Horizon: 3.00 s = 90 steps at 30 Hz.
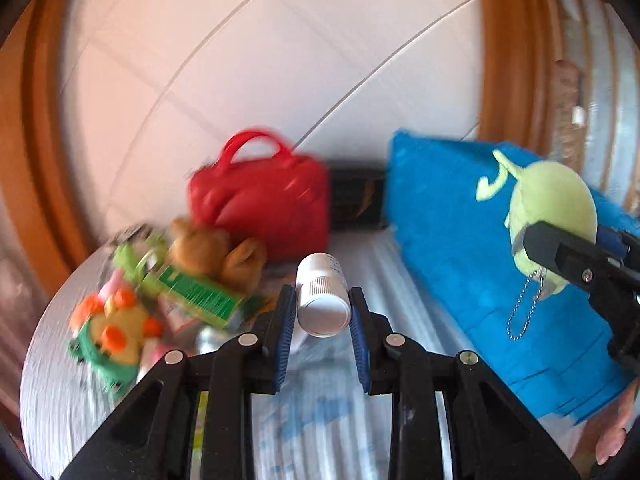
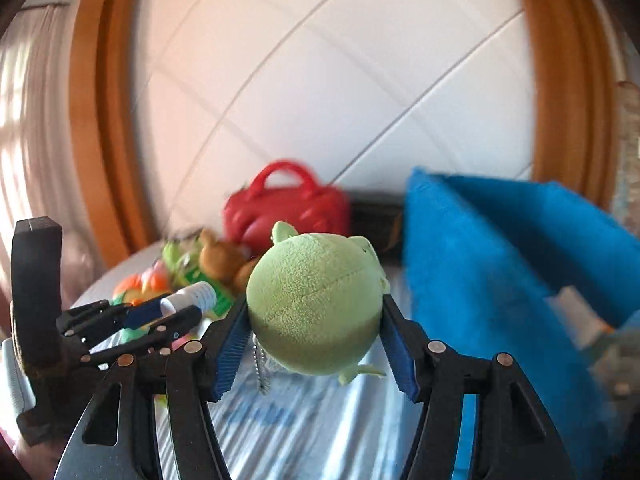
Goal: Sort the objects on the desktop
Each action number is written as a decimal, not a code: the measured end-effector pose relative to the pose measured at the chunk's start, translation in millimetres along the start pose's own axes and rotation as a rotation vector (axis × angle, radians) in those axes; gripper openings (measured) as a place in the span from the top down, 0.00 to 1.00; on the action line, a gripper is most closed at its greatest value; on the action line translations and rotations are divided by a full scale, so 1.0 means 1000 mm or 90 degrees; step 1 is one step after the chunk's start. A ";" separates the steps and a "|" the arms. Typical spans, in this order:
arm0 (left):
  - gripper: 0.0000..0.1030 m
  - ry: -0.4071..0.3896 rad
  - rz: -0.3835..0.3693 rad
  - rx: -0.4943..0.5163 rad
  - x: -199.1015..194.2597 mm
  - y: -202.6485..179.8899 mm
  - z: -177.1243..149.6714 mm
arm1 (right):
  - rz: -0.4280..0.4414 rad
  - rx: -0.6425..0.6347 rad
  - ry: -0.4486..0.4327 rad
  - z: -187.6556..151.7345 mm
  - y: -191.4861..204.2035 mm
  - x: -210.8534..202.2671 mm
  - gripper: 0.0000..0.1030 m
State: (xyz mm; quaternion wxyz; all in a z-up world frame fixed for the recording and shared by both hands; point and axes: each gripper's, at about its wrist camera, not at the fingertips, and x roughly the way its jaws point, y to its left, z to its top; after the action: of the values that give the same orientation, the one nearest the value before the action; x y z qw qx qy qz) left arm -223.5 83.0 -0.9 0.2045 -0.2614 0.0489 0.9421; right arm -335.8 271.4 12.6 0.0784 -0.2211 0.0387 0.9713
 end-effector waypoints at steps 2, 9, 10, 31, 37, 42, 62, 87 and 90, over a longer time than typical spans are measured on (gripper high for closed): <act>0.75 -0.022 -0.030 0.016 -0.007 -0.025 0.018 | -0.025 0.022 -0.026 0.009 -0.022 -0.024 0.40; 0.75 -0.020 -0.152 0.042 -0.012 -0.119 0.065 | -0.140 0.084 -0.110 0.029 -0.099 -0.095 0.39; 0.75 -0.015 -0.168 0.043 -0.013 -0.131 0.069 | -0.164 0.089 -0.114 0.030 -0.112 -0.102 0.39; 0.75 0.025 -0.197 0.137 -0.011 -0.326 0.077 | -0.250 0.084 -0.036 -0.001 -0.283 -0.122 0.39; 0.75 0.030 -0.186 0.139 -0.006 -0.328 0.080 | -0.246 0.078 -0.024 -0.005 -0.294 -0.106 0.38; 0.57 0.043 -0.176 0.150 -0.002 -0.327 0.082 | -0.243 0.075 -0.008 -0.004 -0.300 -0.096 0.22; 0.11 -0.075 -0.122 0.084 -0.068 -0.259 0.068 | -0.269 0.080 -0.007 -0.007 -0.259 -0.127 0.00; 0.01 -0.059 -0.117 0.067 -0.137 -0.177 0.010 | -0.323 0.105 0.034 -0.051 -0.120 -0.202 0.00; 0.01 -0.060 -0.110 0.066 -0.141 -0.173 0.006 | -0.325 0.100 0.032 -0.051 -0.110 -0.205 0.00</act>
State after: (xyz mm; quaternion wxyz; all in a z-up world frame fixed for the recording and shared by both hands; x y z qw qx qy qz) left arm -44.9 190.6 79.0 0.3001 -0.2090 0.0654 0.9284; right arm -113.0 346.0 51.2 0.3370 -0.2414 0.0587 0.9082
